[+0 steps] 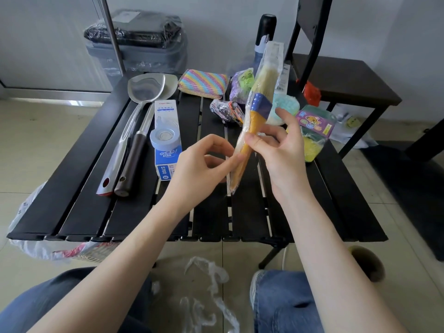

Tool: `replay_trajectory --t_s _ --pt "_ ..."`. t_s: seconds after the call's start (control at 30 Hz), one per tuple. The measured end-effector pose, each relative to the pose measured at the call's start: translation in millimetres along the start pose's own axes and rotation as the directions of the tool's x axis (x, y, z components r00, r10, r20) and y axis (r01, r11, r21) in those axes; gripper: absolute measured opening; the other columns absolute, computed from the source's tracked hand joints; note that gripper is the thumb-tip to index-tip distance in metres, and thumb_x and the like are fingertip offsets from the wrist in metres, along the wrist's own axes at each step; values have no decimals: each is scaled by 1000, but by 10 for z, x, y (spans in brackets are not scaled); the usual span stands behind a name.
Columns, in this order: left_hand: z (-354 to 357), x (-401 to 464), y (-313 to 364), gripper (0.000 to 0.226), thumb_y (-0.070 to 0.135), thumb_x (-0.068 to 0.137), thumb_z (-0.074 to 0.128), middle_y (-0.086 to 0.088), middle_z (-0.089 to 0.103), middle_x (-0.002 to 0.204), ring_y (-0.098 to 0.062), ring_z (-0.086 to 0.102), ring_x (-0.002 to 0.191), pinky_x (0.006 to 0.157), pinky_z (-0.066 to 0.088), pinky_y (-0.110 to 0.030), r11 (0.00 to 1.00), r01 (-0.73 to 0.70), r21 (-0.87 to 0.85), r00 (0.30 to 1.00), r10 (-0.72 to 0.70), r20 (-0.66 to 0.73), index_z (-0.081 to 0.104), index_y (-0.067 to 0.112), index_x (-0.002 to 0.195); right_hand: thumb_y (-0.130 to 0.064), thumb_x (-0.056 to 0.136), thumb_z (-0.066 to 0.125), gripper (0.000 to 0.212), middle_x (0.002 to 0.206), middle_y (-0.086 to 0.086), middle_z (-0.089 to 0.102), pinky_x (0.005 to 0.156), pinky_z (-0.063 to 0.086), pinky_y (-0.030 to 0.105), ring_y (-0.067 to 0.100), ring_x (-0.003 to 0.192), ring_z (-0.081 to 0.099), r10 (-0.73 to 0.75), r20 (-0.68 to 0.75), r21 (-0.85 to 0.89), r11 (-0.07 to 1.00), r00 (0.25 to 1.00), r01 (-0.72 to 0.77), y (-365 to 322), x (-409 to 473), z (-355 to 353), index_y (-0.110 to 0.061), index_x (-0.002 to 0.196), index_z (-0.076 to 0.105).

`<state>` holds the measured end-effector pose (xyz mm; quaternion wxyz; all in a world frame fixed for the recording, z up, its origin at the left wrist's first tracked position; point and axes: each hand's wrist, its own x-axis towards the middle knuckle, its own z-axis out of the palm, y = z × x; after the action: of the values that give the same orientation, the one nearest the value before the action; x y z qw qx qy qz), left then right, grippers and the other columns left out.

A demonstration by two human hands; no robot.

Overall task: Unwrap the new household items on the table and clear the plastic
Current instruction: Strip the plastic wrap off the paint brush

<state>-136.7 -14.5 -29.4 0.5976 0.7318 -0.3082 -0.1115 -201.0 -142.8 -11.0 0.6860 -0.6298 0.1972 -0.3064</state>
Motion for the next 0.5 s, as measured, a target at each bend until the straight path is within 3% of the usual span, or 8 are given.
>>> replay_trajectory --t_s 0.07,0.17,0.5 --pt "9 2 -13 17 25 83 71 -1 68 89 -15 71 75 64 61 -41 1000 5 9 1000 -5 -5 63 13 94 -6 82 72 65 109 4 64 76 56 21 11 95 68 3 7 -36 999 1000 -2 14 18 -10 -17 139 42" --pt "15 0 -33 13 24 84 70 0 70 90 -13 71 76 68 60 -44 1000 4 21 999 -3 -35 64 15 93 -12 84 72 47 106 4 66 85 57 33 14 97 67 -28 40 -137 990 999 33 36 38 -25 -17 128 58" --pt "1 19 -32 13 21 93 58 -4 69 96 -12 70 85 75 60 -36 998 37 40 996 -40 84 63 12 100 -10 82 74 50 114 6 65 82 57 26 8 97 66 -22 36 -82 996 999 25 22 47 -42 -24 125 52"
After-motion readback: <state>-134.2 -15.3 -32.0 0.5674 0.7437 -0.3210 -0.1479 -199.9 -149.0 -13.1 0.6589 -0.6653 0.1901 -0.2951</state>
